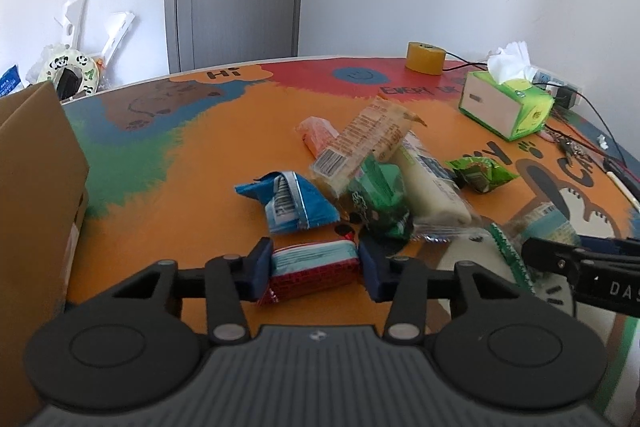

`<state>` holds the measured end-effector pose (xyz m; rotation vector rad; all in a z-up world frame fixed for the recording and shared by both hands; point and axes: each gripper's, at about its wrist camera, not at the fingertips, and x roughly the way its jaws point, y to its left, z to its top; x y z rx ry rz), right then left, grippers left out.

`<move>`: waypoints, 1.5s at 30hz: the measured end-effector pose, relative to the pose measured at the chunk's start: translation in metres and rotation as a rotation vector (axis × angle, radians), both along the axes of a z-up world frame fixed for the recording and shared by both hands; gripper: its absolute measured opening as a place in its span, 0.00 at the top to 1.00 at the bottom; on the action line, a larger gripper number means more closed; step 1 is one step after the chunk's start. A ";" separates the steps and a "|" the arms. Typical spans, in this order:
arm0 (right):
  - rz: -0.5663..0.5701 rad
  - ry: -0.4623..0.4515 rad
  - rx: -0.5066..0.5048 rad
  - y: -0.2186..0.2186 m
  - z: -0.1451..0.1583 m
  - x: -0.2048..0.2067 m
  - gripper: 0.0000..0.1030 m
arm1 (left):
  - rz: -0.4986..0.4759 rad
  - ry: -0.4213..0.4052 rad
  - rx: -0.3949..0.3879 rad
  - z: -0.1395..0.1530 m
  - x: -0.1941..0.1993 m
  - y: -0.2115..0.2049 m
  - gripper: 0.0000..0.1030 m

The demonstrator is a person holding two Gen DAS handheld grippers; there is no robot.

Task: Organize snacks
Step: 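Grasp the red-white wafer pack with the left gripper while the right grasps a clear biscuit pack, then carry both packs over the cardboard box and open both grippers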

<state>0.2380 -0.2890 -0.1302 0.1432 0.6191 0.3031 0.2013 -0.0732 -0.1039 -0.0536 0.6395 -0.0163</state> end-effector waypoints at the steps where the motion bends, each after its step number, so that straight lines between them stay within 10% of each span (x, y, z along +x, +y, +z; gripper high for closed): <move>1: 0.001 0.000 0.006 0.000 0.000 -0.002 0.51 | 0.000 -0.006 0.001 0.001 -0.003 0.000 0.56; 45: 0.223 -0.200 0.118 0.093 0.083 -0.048 0.53 | 0.189 -0.236 -0.072 0.106 -0.108 0.098 0.57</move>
